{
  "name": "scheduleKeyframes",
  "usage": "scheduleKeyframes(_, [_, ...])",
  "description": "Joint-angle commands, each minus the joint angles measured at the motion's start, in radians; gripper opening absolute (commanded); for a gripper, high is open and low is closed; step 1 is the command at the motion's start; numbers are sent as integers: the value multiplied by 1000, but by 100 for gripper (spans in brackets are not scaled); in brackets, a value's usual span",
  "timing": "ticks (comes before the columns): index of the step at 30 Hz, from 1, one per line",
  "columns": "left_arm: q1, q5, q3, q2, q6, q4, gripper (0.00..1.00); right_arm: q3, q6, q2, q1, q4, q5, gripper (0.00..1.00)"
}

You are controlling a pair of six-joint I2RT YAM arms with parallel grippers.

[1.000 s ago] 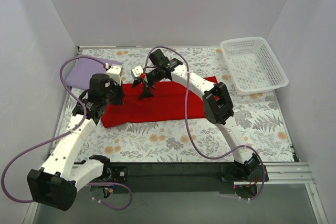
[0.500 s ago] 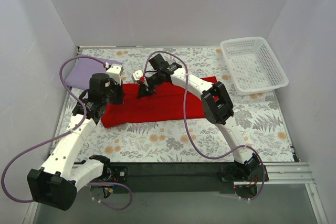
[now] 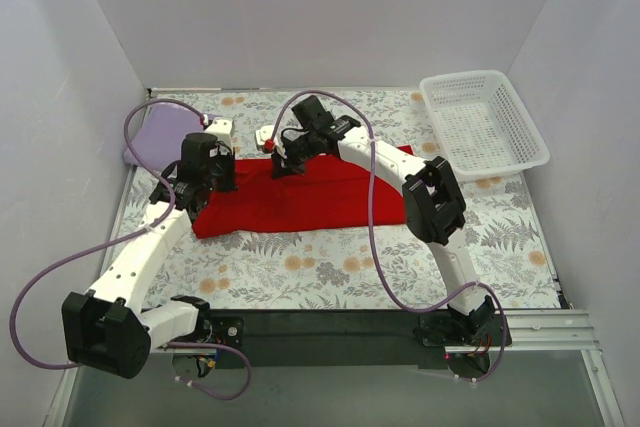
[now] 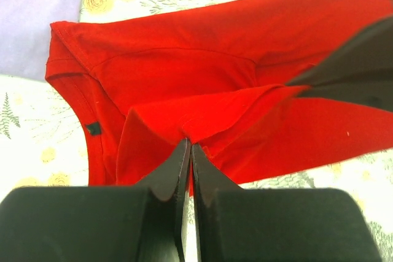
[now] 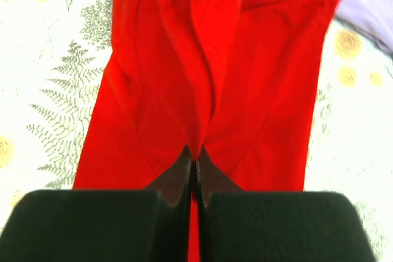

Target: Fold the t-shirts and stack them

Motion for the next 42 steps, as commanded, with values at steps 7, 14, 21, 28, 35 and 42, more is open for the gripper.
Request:
scheduleKeyframes(7, [5,-69,112,116,-150,51,3,-31,166,-50,-7,51,80,1])
scheduleKeyframes(14, [18,-250,163,131,-393,-100,61,-35,211,-36,-7,55,130,1])
scheduleKeyframes(21, [142,-71,14,-4,-526,-198,70,-26,237,-15,-13,62,160,1])
scheduleKeyframes(28, [248,154,-44,117,-401,-158,61,8,265,9,-16,63,156,1])
scheduleKeyframes(35, [248,154,3,257,-230,-126,58,23,280,15,-21,65,140,1])
scheduleKeyframes(42, [249,66,-1,269,-191,-121,58,31,295,15,-33,68,130,1])
